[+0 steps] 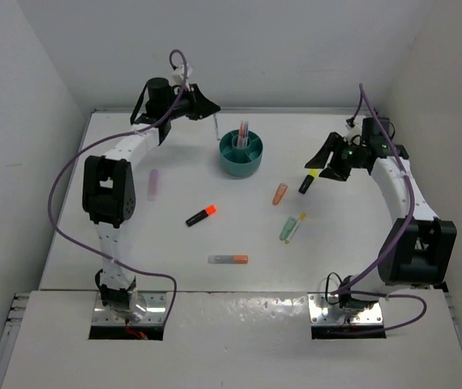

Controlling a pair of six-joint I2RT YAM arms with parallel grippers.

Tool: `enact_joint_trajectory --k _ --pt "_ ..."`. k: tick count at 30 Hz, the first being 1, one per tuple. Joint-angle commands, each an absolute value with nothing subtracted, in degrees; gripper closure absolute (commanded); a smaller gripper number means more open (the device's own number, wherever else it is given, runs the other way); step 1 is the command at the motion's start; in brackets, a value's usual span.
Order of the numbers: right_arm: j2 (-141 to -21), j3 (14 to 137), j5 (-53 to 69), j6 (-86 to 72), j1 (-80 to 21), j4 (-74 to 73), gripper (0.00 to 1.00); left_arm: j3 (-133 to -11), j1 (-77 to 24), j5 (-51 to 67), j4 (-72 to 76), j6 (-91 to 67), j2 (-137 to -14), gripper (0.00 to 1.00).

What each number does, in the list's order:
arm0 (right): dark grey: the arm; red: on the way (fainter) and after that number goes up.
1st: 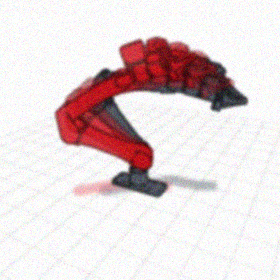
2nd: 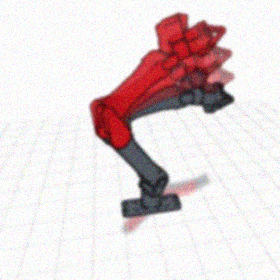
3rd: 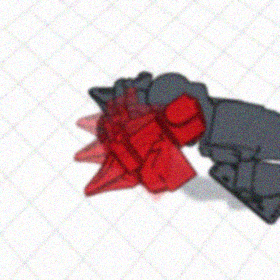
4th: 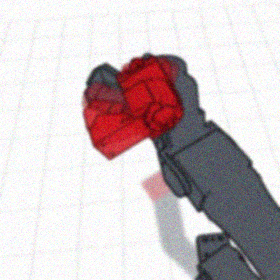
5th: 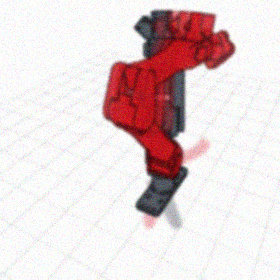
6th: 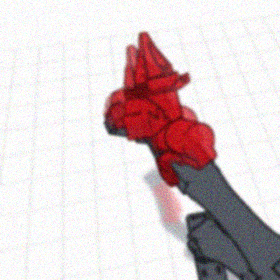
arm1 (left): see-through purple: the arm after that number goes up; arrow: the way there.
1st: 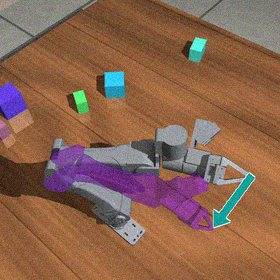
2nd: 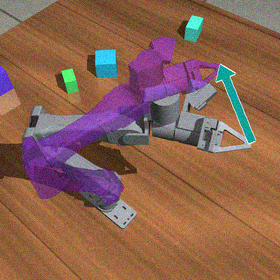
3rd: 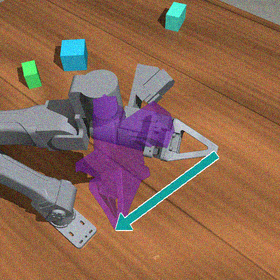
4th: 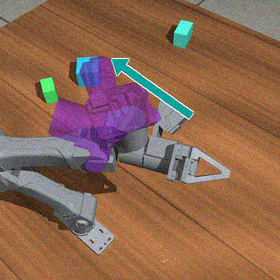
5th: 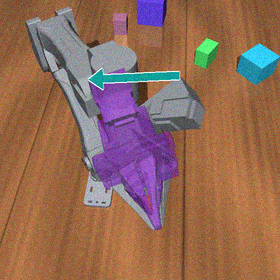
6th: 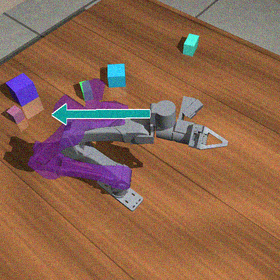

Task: Sort the stationery into containers
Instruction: Place the pen in the storage box.

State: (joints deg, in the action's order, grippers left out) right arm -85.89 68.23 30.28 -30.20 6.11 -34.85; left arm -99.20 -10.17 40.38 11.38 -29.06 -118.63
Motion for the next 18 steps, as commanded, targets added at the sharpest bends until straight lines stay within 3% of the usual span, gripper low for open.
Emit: enact_joint_trajectory --k 1,18 --pt "-84.9 68.0 29.0 -27.0 6.8 -35.8 0.41 -103.4 -11.3 43.7 20.5 -36.1 -118.2 1.0" --pt "-88.4 64.6 20.3 -23.9 3.0 -39.8 0.57 -107.2 -15.1 38.5 11.8 -18.0 -125.1 1.0"
